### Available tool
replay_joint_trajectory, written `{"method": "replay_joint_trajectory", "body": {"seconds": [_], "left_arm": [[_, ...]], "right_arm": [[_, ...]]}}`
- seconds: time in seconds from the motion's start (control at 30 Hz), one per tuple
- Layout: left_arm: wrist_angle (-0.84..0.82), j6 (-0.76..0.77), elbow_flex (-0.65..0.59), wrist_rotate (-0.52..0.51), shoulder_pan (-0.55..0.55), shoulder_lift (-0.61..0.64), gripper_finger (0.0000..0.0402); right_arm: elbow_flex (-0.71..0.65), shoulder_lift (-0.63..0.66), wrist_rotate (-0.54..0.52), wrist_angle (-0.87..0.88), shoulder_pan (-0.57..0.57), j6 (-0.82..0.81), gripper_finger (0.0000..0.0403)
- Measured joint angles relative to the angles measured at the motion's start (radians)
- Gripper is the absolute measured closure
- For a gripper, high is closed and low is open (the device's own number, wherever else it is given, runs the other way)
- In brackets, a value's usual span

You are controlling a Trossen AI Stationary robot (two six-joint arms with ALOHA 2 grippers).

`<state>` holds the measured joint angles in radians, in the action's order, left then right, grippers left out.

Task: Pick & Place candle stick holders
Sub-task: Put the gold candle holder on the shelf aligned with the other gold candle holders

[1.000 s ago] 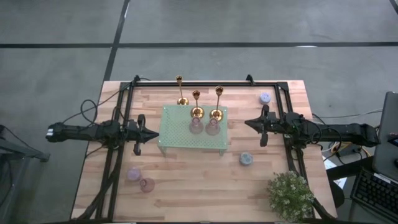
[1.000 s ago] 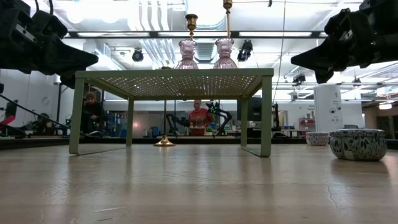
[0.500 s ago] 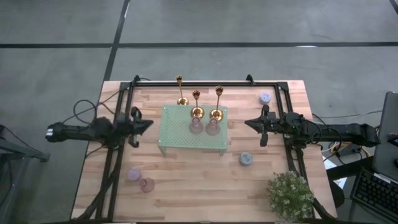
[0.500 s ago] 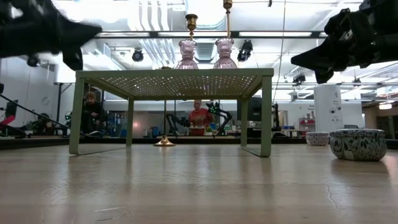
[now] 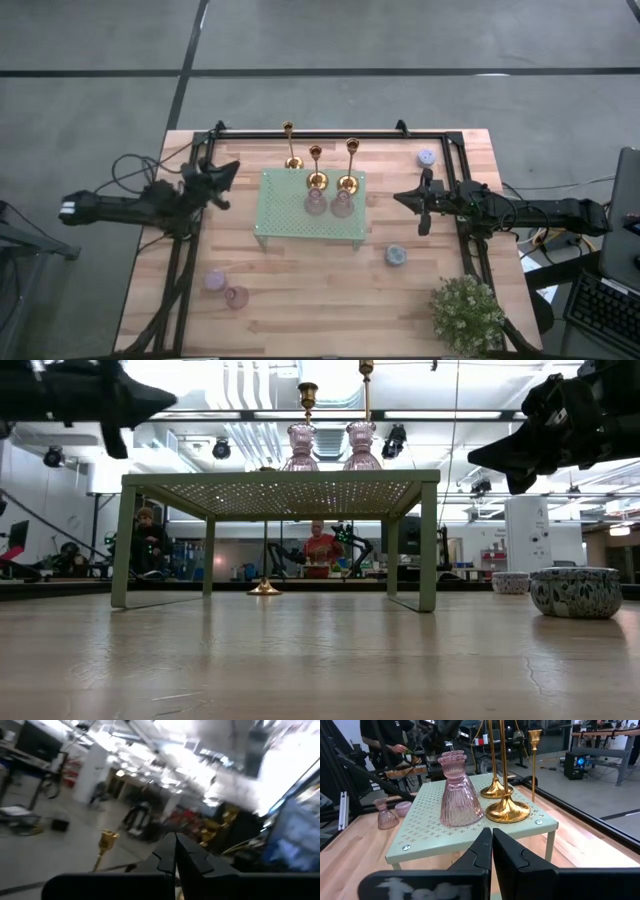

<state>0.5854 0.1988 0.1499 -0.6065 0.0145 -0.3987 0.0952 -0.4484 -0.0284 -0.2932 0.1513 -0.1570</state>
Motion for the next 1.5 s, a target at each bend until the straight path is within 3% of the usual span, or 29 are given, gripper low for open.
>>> {"method": "replay_joint_trajectory", "body": {"seconds": [0.23,0.53,0.87,1.2,1.5], "left_arm": [[-0.253,-0.036,0.265,-0.066,-0.091,-0.272,0.0334],[-0.838,-0.226,0.707,0.022,-0.212,-0.501,0.0237],[-1.090,-0.640,1.009,0.058,-0.249,-0.761,0.0239],[-1.344,-0.702,1.263,0.100,-0.367,-0.987,0.0246],[-1.461,-0.704,1.378,0.152,-0.410,-1.130,0.0246]], "right_arm": [[0.000,0.000,0.000,0.001,0.000,0.000,0.0394],[0.000,0.000,0.000,0.002,0.000,0.000,0.0394],[0.000,0.000,0.000,0.002,0.000,0.000,0.0394],[0.000,0.000,0.000,0.005,0.000,0.000,0.0394],[0.000,0.000,0.000,0.005,0.000,0.000,0.0394]]}}
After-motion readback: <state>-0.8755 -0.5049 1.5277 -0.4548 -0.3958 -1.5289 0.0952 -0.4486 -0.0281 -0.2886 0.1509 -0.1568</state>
